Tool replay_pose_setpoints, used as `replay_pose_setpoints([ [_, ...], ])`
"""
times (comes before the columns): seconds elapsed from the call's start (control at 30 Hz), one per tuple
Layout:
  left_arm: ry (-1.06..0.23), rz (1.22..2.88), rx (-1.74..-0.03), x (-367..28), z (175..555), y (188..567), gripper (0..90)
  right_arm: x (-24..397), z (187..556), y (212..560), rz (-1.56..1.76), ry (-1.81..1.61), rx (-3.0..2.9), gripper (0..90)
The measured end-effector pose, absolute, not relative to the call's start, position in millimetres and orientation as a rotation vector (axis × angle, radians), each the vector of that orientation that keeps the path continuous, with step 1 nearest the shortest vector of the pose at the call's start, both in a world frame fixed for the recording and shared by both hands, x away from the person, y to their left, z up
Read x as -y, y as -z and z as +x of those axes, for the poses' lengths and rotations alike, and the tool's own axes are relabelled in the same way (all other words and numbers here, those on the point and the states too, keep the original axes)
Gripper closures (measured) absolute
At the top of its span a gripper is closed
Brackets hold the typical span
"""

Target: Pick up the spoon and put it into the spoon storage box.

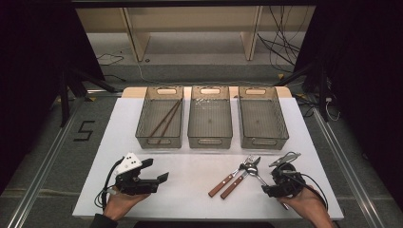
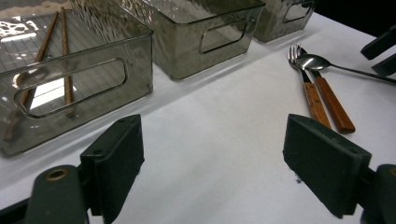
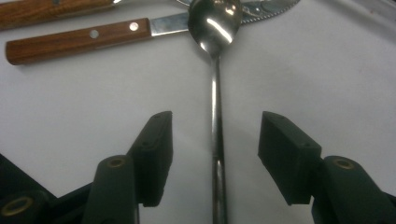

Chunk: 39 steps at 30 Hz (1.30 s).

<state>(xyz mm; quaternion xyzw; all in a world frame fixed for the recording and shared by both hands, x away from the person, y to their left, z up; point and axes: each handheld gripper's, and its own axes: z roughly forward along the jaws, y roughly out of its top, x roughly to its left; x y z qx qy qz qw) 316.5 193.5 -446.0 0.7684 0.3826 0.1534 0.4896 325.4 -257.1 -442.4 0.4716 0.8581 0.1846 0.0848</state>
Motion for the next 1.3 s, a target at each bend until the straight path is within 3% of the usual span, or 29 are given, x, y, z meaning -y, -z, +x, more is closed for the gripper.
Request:
replay_pose_setpoints([
  [0.23, -0.381, 1.85, -0.926, -194.7, 315.8, 444.2, 19.6, 250.6, 338.3, 449.0, 1.422, -0.444, -2.604, 40.9],
  [0.53, -0.385, 1.846, -0.92, -195.1, 315.2, 443.9, 19.6, 244.3, 344.7, 452.2, 1.411, -0.372, -2.643, 50.6],
  [0.77, -0.386, 1.846, -0.918, -195.1, 315.1, 443.7, 19.6, 240.3, 347.7, 454.4, 1.395, -0.317, -2.665, 63.1],
  [1.3, -0.391, 1.847, -0.915, -194.9, 314.6, 443.3, 19.7, 232.7, 348.4, 453.8, 1.34, -0.242, -2.71, 78.6],
])
